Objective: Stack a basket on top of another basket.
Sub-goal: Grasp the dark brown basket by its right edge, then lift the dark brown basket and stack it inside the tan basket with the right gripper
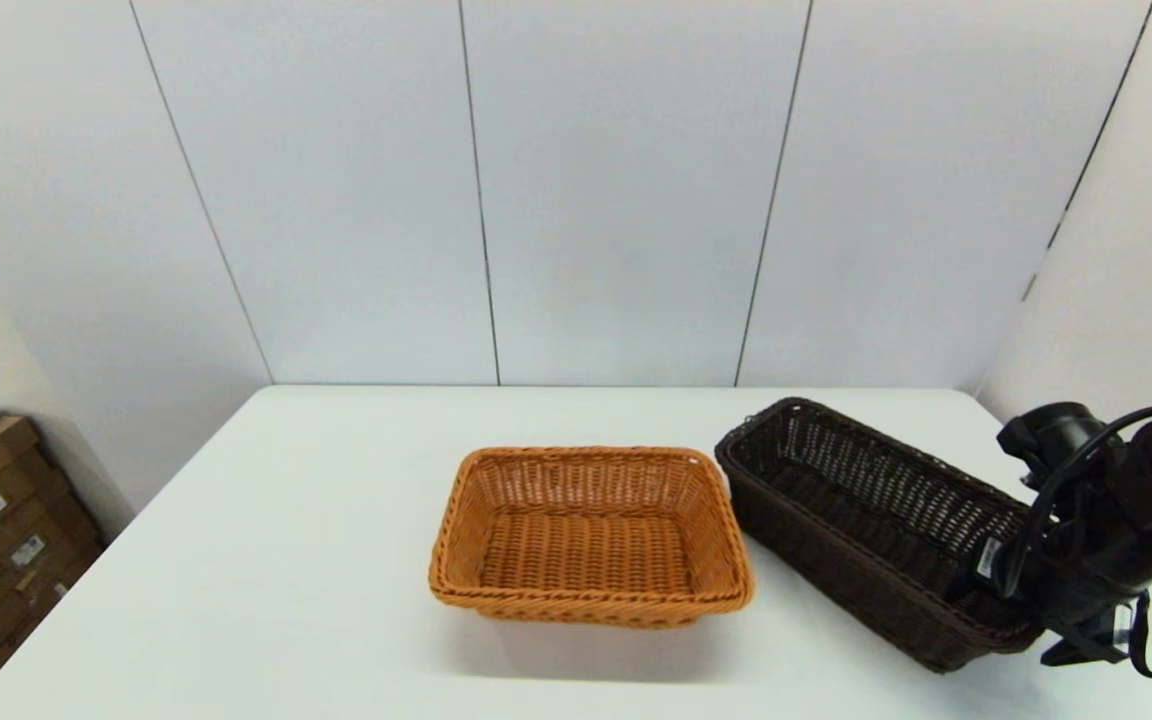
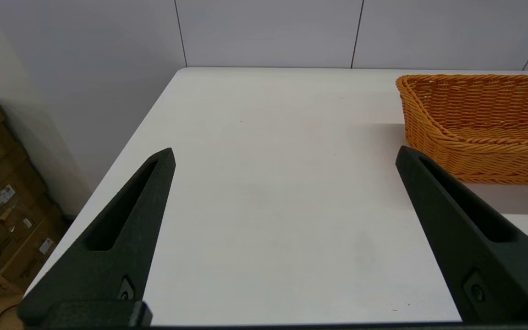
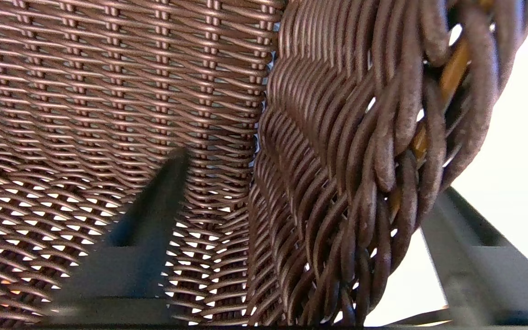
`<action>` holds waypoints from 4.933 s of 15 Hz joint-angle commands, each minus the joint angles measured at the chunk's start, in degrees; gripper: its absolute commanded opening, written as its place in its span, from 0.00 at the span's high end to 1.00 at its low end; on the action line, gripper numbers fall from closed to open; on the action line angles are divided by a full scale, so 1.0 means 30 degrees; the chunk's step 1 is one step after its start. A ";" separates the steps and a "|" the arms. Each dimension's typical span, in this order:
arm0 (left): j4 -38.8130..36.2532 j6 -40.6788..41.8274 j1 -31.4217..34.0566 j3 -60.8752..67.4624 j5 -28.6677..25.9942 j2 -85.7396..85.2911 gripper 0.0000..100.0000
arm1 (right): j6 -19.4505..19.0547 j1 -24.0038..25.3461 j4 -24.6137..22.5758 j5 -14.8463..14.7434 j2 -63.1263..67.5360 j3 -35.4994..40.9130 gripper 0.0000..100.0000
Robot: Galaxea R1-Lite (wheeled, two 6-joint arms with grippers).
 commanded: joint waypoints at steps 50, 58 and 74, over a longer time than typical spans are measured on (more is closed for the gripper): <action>0.0006 -0.0007 0.0022 0.0000 0.0008 -0.0005 0.00 | -0.4655 0.6682 1.1624 0.8772 0.0240 -1.5940 1.00; 0.0006 -0.0007 -0.0007 0.0000 0.0008 -0.0005 0.00 | -0.4567 0.8469 1.1506 0.8743 0.2437 -1.6907 1.00; 0.0006 -0.0007 0.0022 0.0000 0.0008 -0.0005 0.00 | -0.2428 0.8645 0.8694 0.7307 0.4078 -1.6614 1.00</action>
